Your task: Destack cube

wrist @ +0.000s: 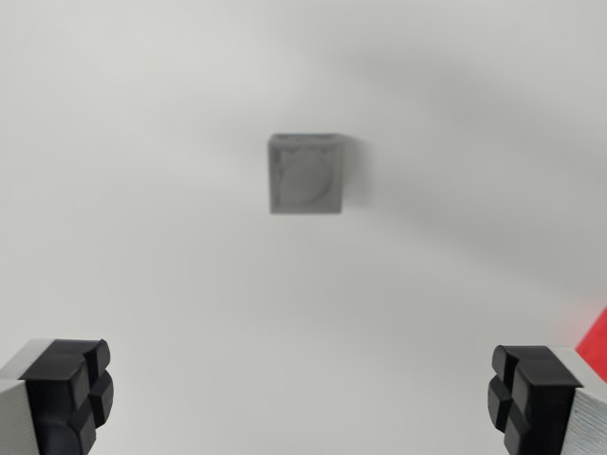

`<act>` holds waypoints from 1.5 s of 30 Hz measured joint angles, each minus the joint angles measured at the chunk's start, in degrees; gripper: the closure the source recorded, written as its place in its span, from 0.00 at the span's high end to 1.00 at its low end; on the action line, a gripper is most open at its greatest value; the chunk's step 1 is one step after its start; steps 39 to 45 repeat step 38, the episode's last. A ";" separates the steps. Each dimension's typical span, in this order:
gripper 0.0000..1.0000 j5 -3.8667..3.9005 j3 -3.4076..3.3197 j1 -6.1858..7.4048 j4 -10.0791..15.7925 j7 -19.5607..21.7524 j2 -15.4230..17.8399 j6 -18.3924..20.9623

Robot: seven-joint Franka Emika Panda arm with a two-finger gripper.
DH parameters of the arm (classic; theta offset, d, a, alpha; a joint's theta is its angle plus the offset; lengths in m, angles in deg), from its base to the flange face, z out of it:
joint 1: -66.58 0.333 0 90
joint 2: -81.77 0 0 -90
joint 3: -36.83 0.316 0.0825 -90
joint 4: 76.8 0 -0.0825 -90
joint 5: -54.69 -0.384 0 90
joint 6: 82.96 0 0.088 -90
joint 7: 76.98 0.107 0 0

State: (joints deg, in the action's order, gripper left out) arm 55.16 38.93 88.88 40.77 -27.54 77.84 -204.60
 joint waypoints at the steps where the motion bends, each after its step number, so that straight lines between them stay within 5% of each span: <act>1: 1.00 0.00 0.00 0.00 -0.07 0.00 0.04 0.11; 45: 1.00 -0.02 -0.01 0.00 -0.61 -0.02 0.39 1.02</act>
